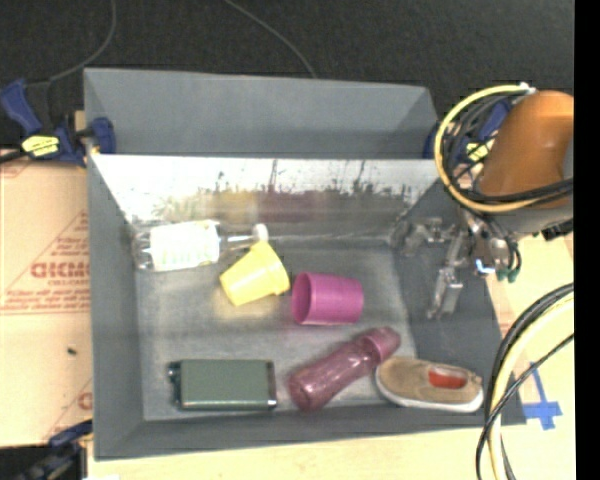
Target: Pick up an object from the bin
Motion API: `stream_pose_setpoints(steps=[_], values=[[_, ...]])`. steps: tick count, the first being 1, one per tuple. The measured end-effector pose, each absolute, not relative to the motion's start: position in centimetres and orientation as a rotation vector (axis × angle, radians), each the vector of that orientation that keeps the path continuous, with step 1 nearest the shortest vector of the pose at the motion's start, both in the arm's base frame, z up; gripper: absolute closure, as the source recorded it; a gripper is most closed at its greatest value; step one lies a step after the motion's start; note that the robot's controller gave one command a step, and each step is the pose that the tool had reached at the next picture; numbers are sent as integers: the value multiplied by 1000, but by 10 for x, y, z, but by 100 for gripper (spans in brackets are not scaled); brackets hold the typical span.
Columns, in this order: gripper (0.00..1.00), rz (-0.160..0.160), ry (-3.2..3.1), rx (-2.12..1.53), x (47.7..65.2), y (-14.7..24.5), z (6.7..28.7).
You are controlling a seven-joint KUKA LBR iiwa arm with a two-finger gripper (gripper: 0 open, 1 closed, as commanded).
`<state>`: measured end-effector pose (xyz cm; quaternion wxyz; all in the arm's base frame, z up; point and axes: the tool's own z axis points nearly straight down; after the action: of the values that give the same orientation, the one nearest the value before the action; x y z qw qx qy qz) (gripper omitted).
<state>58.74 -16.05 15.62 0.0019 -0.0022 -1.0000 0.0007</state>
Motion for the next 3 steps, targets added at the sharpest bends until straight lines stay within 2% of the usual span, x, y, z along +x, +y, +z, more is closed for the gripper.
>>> stream_pose_setpoints(steps=[1, 2, 3], values=[[0, 5, -3146, 0, 589, -160, 161], [0, 9, -3147, 149, 557, -144, 123], [0, 6, -3117, 444, 556, -114, 92]])
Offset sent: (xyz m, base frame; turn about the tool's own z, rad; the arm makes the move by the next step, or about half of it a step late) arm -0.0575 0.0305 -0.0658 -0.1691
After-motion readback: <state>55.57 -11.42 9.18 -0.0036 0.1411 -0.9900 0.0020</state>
